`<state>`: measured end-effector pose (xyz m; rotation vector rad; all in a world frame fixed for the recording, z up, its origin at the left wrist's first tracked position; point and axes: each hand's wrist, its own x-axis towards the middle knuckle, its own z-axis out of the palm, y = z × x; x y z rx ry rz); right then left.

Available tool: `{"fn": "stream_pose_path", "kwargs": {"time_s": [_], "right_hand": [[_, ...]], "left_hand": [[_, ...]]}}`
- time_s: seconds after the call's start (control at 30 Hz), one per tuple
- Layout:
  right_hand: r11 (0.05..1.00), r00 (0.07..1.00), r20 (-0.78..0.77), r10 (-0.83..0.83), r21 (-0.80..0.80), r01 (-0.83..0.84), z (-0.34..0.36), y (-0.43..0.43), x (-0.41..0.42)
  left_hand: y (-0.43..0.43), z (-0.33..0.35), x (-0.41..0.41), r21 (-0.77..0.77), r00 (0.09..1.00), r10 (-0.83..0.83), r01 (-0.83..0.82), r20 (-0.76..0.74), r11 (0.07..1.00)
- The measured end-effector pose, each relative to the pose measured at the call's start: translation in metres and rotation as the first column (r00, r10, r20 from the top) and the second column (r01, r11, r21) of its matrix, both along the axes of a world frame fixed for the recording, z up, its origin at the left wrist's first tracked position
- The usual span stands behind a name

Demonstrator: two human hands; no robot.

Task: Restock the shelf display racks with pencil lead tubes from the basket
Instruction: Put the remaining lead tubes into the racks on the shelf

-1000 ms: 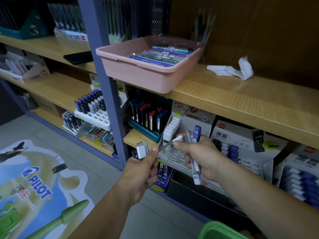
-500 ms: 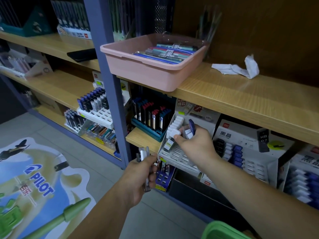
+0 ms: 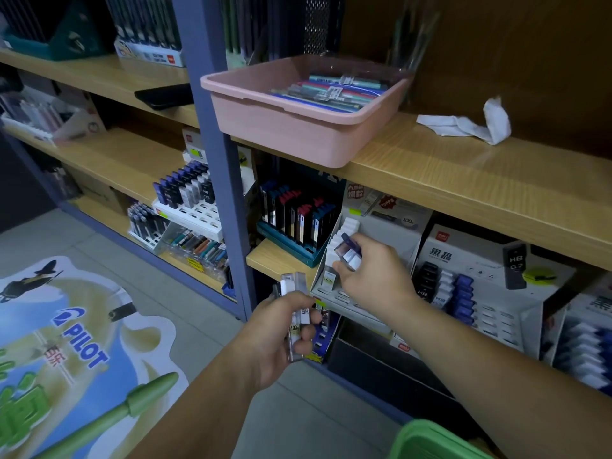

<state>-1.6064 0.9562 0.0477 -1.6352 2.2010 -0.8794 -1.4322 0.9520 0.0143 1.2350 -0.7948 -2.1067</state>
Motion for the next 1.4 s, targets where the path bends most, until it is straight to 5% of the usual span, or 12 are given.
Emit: {"fn": "stream_pose_path", "kwargs": {"time_s": [0.23,0.4,0.47,0.77,0.93,1.17,1.33,1.4], "right_hand": [[1.0,0.997,0.079,-0.015,-0.003,0.016,0.0,0.006,0.004],[0.996,0.838,0.543,0.054,0.027,-0.082,0.024,0.024,0.001],[0.984,0.801,0.595,0.074,0.086,-0.155,0.03,0.031,0.0],[0.986,0.766,0.643,-0.006,0.13,-0.102,0.029,0.043,-0.014],[0.984,0.789,0.614,0.033,0.118,-0.133,0.029,0.052,-0.007],[0.923,0.873,0.394,0.287,0.128,-0.362,0.041,0.056,-0.013],[0.893,0.842,0.378,0.384,0.081,-0.444,0.039,0.058,-0.021],[0.913,0.815,0.49,0.31,0.084,-0.398,0.04,0.059,-0.023]], "left_hand": [[0.004,0.005,0.0,-0.072,0.997,-0.079,0.08,0.018,0.994],[0.008,0.01,-0.001,-0.143,0.981,-0.165,0.179,0.104,0.974],[0.01,0.012,-0.004,-0.15,0.973,-0.188,0.207,0.134,0.967],[0.017,0.017,-0.008,-0.185,0.954,-0.289,0.298,0.075,0.936],[0.019,0.018,-0.014,-0.228,0.927,-0.307,0.353,0.215,0.908],[0.027,0.026,-0.02,-0.261,0.875,-0.37,0.454,0.313,0.852],[0.03,0.03,-0.018,-0.296,0.866,-0.402,0.484,0.299,0.823],[0.029,0.029,-0.015,-0.256,0.877,-0.406,0.467,0.258,0.846]]}}
